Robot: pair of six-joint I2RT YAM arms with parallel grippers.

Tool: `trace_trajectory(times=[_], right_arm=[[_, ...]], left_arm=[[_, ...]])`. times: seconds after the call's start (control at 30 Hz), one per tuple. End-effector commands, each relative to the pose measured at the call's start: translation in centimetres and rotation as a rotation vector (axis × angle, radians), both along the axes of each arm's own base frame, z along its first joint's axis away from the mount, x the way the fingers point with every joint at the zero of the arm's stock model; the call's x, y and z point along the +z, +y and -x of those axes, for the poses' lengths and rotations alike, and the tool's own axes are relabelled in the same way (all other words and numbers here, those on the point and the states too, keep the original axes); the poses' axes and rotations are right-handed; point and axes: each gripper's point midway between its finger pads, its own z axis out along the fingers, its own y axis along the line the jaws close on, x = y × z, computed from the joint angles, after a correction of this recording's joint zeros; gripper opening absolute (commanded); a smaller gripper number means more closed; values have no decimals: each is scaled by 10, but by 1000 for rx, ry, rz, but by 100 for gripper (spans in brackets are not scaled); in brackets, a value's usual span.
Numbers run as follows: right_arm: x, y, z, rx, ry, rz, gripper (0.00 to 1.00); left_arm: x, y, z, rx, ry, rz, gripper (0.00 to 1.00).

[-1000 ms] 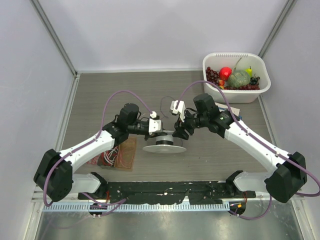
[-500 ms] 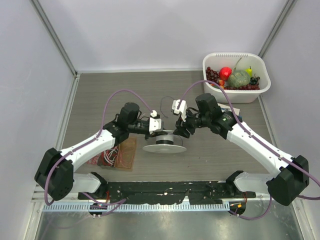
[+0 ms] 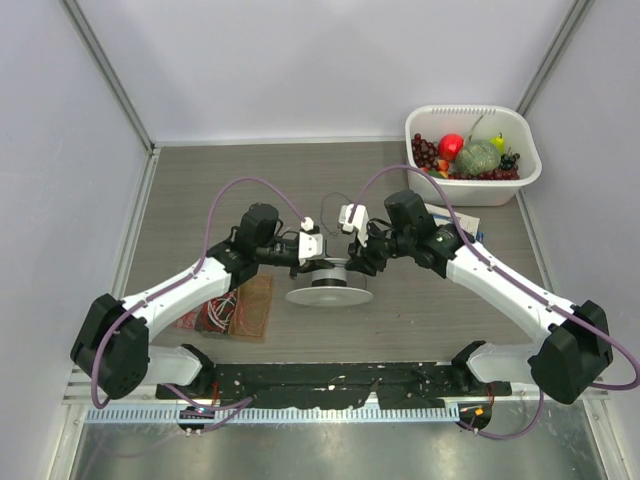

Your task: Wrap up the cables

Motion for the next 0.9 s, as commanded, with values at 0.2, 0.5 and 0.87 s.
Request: trace_trajectory(times=[0.2, 0.5, 0.87], right_arm=[[-2, 9, -16, -8, -54, -31, 40], [-13, 15, -15, 6, -36, -47, 33], [-13, 17, -17, 12, -49, -48, 1]], left_arm=[[-7, -2, 4, -21, 44, -19, 0], [-3, -6, 0, -9, 40, 8, 0], [1, -1, -2, 13, 63, 24, 26]])
